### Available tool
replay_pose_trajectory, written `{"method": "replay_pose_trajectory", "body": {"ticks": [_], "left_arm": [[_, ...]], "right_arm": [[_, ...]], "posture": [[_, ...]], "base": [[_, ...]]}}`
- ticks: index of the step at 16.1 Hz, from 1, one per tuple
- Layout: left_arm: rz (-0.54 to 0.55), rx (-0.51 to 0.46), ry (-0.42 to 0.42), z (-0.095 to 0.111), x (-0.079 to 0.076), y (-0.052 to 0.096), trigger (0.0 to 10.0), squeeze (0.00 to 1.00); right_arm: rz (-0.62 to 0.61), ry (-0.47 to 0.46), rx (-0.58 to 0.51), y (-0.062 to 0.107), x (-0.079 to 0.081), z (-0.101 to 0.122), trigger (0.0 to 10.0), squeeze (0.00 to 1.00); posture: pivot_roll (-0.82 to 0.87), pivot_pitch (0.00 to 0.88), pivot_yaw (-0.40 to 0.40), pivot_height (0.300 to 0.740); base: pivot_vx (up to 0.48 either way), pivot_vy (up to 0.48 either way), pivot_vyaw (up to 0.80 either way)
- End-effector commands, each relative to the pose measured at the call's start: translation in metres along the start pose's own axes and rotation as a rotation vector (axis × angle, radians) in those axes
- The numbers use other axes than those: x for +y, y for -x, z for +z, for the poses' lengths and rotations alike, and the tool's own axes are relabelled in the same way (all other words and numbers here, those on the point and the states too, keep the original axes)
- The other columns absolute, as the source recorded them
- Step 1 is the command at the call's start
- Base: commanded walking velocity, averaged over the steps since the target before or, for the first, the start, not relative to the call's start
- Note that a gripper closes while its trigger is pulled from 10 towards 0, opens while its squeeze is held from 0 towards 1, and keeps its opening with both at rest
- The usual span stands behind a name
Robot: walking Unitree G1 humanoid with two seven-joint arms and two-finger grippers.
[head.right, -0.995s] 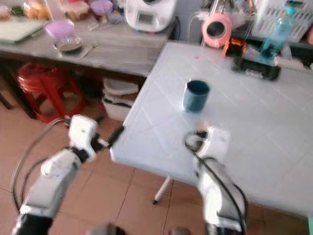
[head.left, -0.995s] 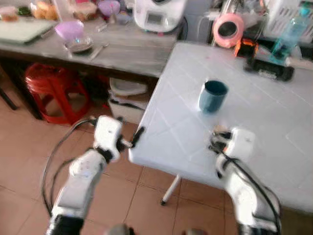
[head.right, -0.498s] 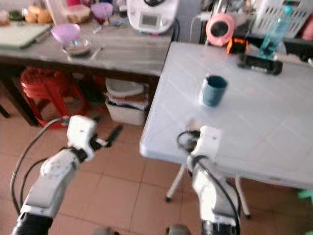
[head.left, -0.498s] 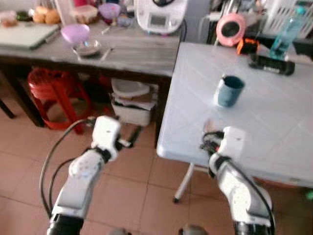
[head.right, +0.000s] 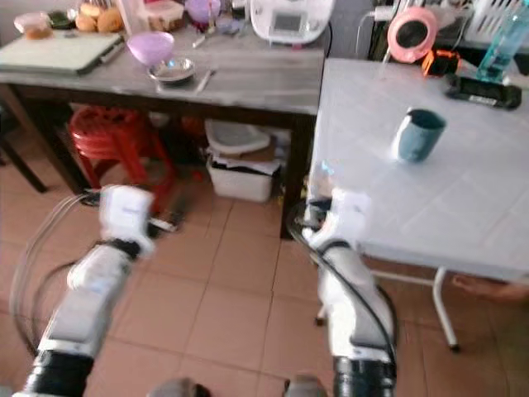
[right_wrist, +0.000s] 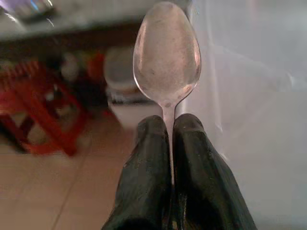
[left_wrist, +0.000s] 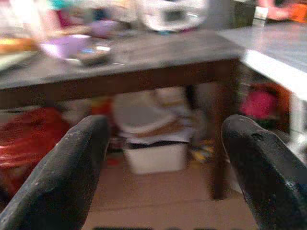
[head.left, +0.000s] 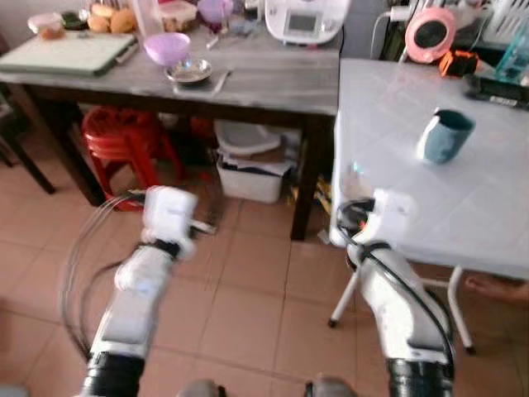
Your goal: Setting the table
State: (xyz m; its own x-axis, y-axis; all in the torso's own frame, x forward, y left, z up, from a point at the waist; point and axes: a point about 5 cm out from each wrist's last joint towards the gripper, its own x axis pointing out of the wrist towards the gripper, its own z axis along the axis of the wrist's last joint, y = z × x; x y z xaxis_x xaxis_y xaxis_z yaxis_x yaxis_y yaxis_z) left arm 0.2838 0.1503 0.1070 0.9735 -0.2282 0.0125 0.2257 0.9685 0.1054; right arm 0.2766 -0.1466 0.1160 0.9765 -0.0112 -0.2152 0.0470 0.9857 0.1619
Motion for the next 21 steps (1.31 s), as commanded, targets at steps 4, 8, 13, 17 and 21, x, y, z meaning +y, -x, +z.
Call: {"method": "replay_pose_trajectory", "body": {"ticks": [4,8,13,17,21], "left_arm": [[0.018,-0.043,0.011,0.007,-0.004,0.000,10.0,0.00],[-0.027,-0.059,0.016,0.009,-0.012,-0.001,10.0,0.00],[-0.031,-0.070,0.013,0.009,-0.015,-0.002,10.0,0.00],[-0.045,-0.073,0.012,0.010,-0.016,-0.002,10.0,0.00],[-0.050,-0.079,0.007,0.010,-0.016,-0.004,10.0,0.00]], "right_arm": [[-0.059,0.141,-0.205,0.010,-0.016,0.028,10.0,0.00],[-0.049,0.175,-0.250,0.010,-0.012,0.032,10.0,0.00],[-0.053,0.183,-0.270,0.011,-0.013,0.029,10.0,0.00],[-0.054,0.189,-0.276,0.010,-0.013,0.028,10.0,0.00],[-0.055,0.191,-0.284,0.009,-0.013,0.028,10.0,0.00]], "posture": [[-0.05,0.000,0.016,0.740],[-0.06,0.000,0.023,0.740],[-0.05,0.000,0.025,0.740],[-0.05,0.000,0.024,0.740],[-0.05,0.000,0.026,0.740]], "base": [[0.060,0.446,0.00],[0.362,0.314,0.00],[0.472,0.000,0.00],[0.480,0.000,0.00],[0.480,0.000,0.00]]}}
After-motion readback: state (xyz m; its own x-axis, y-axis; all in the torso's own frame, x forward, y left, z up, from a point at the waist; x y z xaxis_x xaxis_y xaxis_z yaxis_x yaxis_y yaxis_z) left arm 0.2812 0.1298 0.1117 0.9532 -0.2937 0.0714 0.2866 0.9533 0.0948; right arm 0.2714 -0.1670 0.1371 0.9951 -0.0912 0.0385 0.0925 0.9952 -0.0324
